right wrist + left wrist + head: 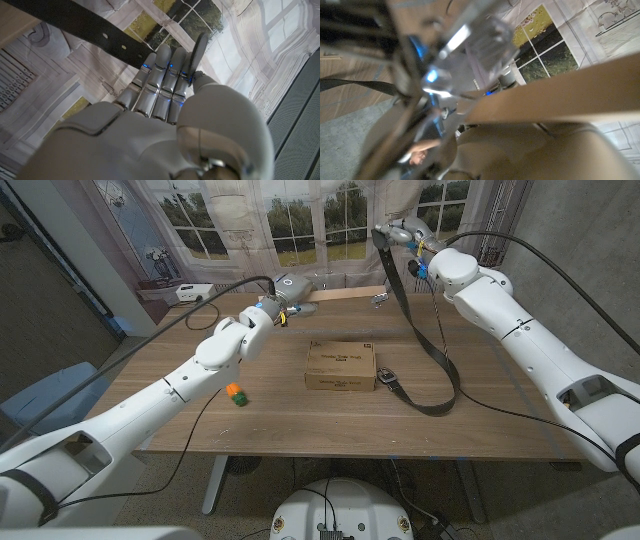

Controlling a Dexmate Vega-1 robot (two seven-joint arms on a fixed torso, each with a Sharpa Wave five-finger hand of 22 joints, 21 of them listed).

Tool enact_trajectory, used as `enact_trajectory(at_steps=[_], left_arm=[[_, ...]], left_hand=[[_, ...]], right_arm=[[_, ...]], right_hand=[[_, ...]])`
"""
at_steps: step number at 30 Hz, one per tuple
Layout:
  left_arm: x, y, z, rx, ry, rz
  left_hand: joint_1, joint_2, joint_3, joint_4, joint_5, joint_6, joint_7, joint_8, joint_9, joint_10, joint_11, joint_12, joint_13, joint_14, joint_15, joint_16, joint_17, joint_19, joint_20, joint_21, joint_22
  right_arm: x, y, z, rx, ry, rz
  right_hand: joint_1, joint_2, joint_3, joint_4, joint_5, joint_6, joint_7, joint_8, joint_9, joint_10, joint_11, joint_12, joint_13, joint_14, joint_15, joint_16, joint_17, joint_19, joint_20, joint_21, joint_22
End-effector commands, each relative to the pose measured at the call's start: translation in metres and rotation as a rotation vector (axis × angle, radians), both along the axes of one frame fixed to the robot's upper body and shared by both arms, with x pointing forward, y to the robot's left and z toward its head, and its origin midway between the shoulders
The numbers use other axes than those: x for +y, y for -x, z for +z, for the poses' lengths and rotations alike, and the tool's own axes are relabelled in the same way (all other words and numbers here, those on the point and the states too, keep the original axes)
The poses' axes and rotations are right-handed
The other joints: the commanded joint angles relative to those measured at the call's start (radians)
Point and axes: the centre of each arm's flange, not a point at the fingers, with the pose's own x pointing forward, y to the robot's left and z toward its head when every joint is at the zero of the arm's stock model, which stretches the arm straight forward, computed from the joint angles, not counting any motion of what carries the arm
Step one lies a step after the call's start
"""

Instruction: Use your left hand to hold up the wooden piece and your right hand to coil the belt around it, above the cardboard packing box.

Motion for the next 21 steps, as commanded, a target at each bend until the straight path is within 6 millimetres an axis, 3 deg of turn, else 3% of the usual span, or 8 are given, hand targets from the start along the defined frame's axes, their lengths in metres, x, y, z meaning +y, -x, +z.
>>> enact_trajectory(at_steps=[1,13,21], left_arm=[[-0.019,-0.018,0.005,0.003,-0.039,-0.018],[-0.031,-0.032,0.008,0.008,-0.062,-0.042],[-0.036,-0.037,0.009,0.013,-0.072,-0.047]], left_hand=[[0.003,-0.013,0.006,0.002,0.007,0.011,0.004,0.008,0.002,-0.005,-0.005,0.002,0.002,0.005,0.001,0.007,0.005,-0.008,-0.062,0.003,0.004],[0.001,-0.017,0.008,0.003,0.016,0.010,0.003,0.011,-0.005,-0.010,-0.008,0.002,0.002,0.005,0.001,0.008,0.006,-0.008,-0.064,0.002,0.003],[0.000,-0.018,0.008,0.004,0.021,0.010,0.004,0.014,-0.008,-0.006,-0.006,0.003,0.002,-0.001,0.001,0.003,0.000,-0.009,-0.062,0.003,0.004]], right_arm=[[0.020,0.019,0.023,-0.060,0.033,0.067],[0.052,0.040,0.068,-0.136,0.075,0.112],[0.061,0.050,0.092,-0.166,0.068,0.142]], right_hand=[[0.056,0.044,-0.003,0.001,0.003,-0.006,-0.003,0.009,0.004,0.006,-0.005,0.007,0.006,0.011,-0.125,0.006,0.005,0.003,-0.002,0.008,0.004],[0.059,0.045,-0.004,0.007,0.004,-0.007,-0.005,0.014,0.002,0.005,-0.007,0.009,0.010,0.012,-0.127,0.006,0.010,-0.001,-0.004,0.021,0.006],[0.063,0.044,-0.004,0.010,0.005,-0.009,-0.007,0.018,0.003,0.007,-0.008,0.009,0.010,0.012,-0.128,0.003,0.013,-0.004,-0.006,0.029,0.007]])
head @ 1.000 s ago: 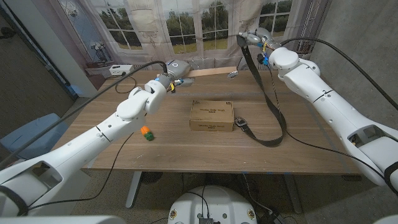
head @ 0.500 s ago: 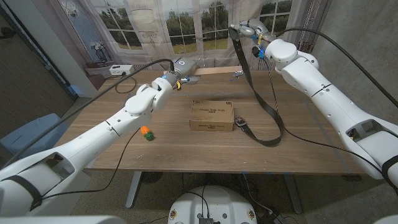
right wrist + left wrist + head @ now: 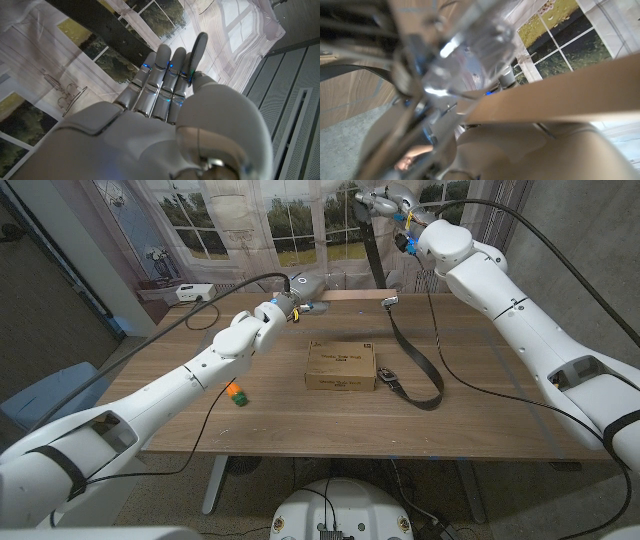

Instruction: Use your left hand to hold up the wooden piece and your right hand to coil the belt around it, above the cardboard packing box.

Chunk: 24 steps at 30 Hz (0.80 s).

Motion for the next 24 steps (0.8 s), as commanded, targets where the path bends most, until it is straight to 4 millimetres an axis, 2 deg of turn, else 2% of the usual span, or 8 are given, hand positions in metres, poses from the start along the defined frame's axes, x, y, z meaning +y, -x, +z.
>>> enact_trajectory(at_steps=[1,9,24], left_arm=[[-0.013,-0.014,0.004,0.011,-0.024,-0.014],[-0.016,-0.019,0.005,0.016,-0.032,-0.016],[-0.015,-0.028,0.007,0.031,-0.039,0.010]], left_hand=[[-0.001,-0.009,0.004,0.000,0.010,0.006,0.005,0.012,0.002,-0.007,-0.007,0.003,0.003,0.005,0.001,0.008,0.004,-0.004,-0.066,0.003,0.003],[-0.002,-0.010,0.005,0.000,0.014,0.005,0.006,0.014,-0.001,-0.008,-0.008,0.002,0.003,0.005,0.000,0.008,0.003,-0.004,-0.068,0.003,0.002],[-0.003,-0.012,0.005,0.000,0.020,0.005,0.003,0.020,-0.004,-0.006,-0.006,0.003,0.003,0.004,0.000,0.009,0.005,-0.005,-0.067,0.003,0.001]], right_arm=[[0.020,0.020,0.042,-0.067,0.006,0.032],[0.013,0.033,0.066,-0.125,-0.032,-0.009],[-0.031,0.052,0.090,-0.209,-0.192,-0.017]], right_hand=[[0.046,0.035,0.003,0.006,0.005,0.001,-0.006,0.011,0.002,0.008,-0.008,0.009,0.002,0.012,-0.128,0.003,0.003,-0.004,-0.005,0.008,0.002],[0.048,0.034,0.003,0.010,0.006,-0.002,-0.007,0.014,0.001,0.008,-0.011,0.010,0.005,0.015,-0.128,0.002,0.008,-0.007,-0.006,0.017,0.002],[0.049,0.031,0.003,0.020,0.008,-0.006,-0.014,0.020,-0.001,0.001,-0.018,0.011,0.011,0.012,-0.130,-0.005,0.016,-0.024,-0.012,0.030,0.002]])
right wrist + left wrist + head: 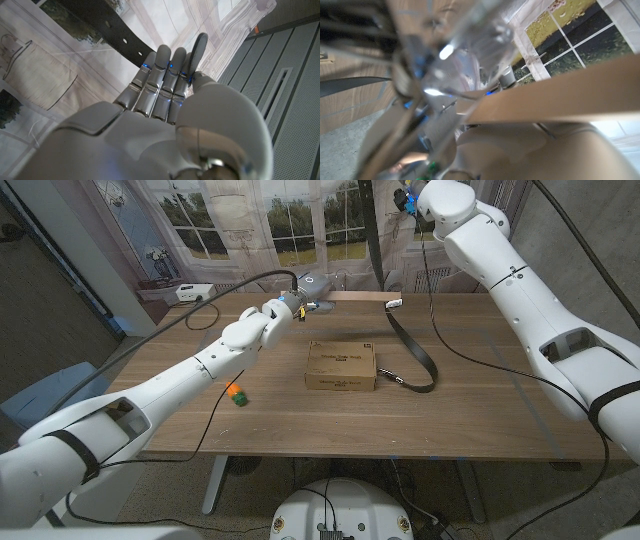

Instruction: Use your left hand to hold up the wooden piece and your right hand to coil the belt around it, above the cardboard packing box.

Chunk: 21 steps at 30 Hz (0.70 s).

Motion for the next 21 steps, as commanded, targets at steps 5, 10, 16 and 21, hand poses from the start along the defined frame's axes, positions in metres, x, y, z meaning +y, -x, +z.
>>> enact_trajectory(at_steps=[5,10,16,21], left_arm=[[0.003,-0.012,0.005,-0.008,0.022,0.046],[0.011,-0.020,0.009,-0.002,0.067,0.062],[0.010,-0.028,0.015,-0.021,0.077,0.082],[0.003,-0.030,0.019,-0.051,0.089,0.063]], left_hand=[[0.001,-0.007,0.005,0.000,0.008,0.003,0.004,0.007,-0.001,-0.006,-0.007,0.003,0.003,0.001,0.000,0.001,-0.001,-0.006,-0.067,0.004,0.002],[0.001,-0.006,0.004,0.000,0.010,0.002,0.003,0.011,0.001,-0.007,-0.007,0.002,0.003,0.002,0.001,0.000,-0.004,-0.005,-0.068,0.004,0.002],[0.001,-0.006,0.005,0.000,0.012,0.001,0.003,0.013,0.000,-0.006,-0.009,0.003,0.003,0.004,0.001,0.002,-0.002,-0.003,-0.066,0.002,-0.003],[0.000,-0.007,0.004,0.000,0.014,0.000,0.002,0.014,-0.003,-0.008,-0.008,0.002,0.003,0.005,0.001,0.004,-0.001,-0.005,-0.066,0.006,0.003]], right_arm=[[-0.038,0.028,0.025,-0.112,-0.148,0.006],[-0.047,0.039,0.022,-0.150,-0.182,0.016],[-0.052,0.053,0.026,-0.195,-0.207,0.032],[-0.047,0.066,0.032,-0.230,-0.200,0.062]], right_hand=[[0.046,0.035,0.002,0.006,0.007,0.004,-0.009,0.007,0.001,0.005,-0.015,0.003,0.000,0.007,-0.125,-0.006,0.009,-0.006,-0.001,0.010,0.002],[0.046,0.034,0.002,0.008,0.008,0.004,-0.009,0.008,-0.001,0.006,-0.016,0.003,0.000,0.007,-0.125,-0.007,0.010,-0.009,-0.002,0.013,0.002],[0.047,0.033,0.002,0.010,0.008,0.005,-0.011,0.009,-0.004,0.006,-0.016,0.003,-0.001,0.010,-0.125,-0.006,0.014,-0.010,-0.003,0.018,0.001],[0.046,0.033,0.001,0.013,0.009,0.005,-0.012,0.011,-0.005,0.006,-0.018,0.004,0.001,0.012,-0.125,-0.006,0.015,-0.010,-0.004,0.024,0.001]])
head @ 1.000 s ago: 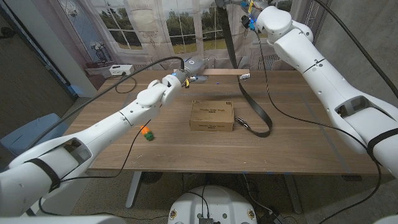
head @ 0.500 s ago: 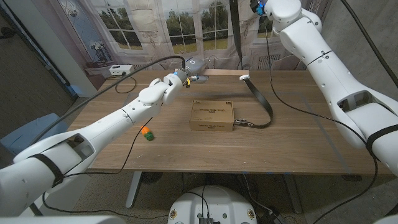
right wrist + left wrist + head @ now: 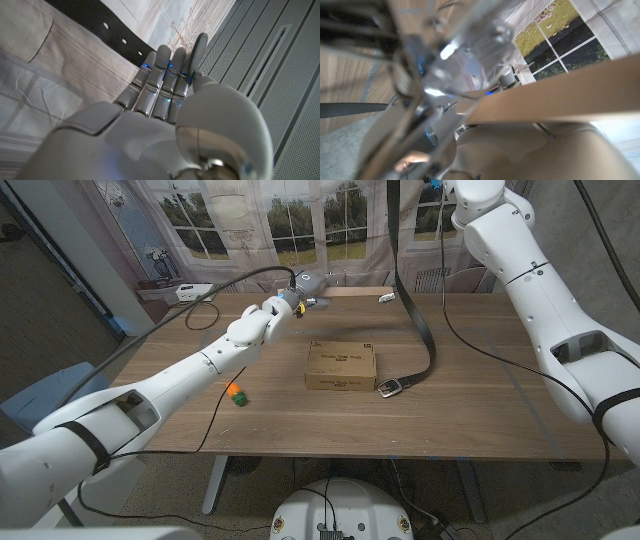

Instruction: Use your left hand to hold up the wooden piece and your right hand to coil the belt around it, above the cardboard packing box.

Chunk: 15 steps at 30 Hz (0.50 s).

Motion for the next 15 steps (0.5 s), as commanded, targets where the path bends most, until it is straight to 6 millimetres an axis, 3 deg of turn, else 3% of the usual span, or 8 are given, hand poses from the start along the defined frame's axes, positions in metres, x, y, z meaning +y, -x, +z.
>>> enact_trajectory(at_steps=[1,9,15], left_arm=[[-0.005,-0.010,0.009,-0.048,0.037,-0.005],[-0.020,-0.009,0.013,-0.041,0.060,-0.126],[-0.043,0.017,0.012,0.010,-0.049,-0.171]], left_hand=[[0.000,-0.007,0.004,0.000,0.008,0.000,0.002,0.006,0.000,-0.008,-0.008,0.002,0.002,0.003,0.001,0.002,0.000,-0.005,-0.066,0.006,0.006],[-0.004,-0.013,0.002,0.002,0.012,-0.002,-0.002,0.007,-0.004,-0.012,-0.006,0.002,0.002,0.001,0.001,0.004,0.003,-0.006,-0.066,0.005,0.008],[-0.005,-0.014,0.004,0.003,0.017,0.000,0.000,0.008,-0.009,-0.010,-0.007,0.003,0.002,0.002,0.000,0.006,0.004,-0.006,-0.065,0.003,0.007]], right_arm=[[-0.004,0.031,0.010,-0.094,-0.028,0.044],[0.009,0.044,0.011,-0.115,0.009,-0.005],[0.002,0.030,0.012,-0.062,-0.001,-0.022]], right_hand=[[0.042,0.037,0.002,0.010,0.004,0.005,-0.012,0.011,-0.001,0.007,-0.019,0.003,0.003,0.013,-0.125,0.000,0.003,-0.005,0.001,0.014,0.001],[0.042,0.036,0.002,0.013,0.005,0.004,-0.011,0.012,-0.004,0.009,-0.017,0.004,0.003,0.013,-0.124,0.000,0.007,-0.004,-0.001,0.021,0.000],[0.043,0.035,0.002,0.014,0.005,0.004,-0.014,0.014,-0.006,0.007,-0.019,0.005,0.006,0.008,-0.125,-0.006,0.002,-0.006,0.001,0.029,-0.001]])
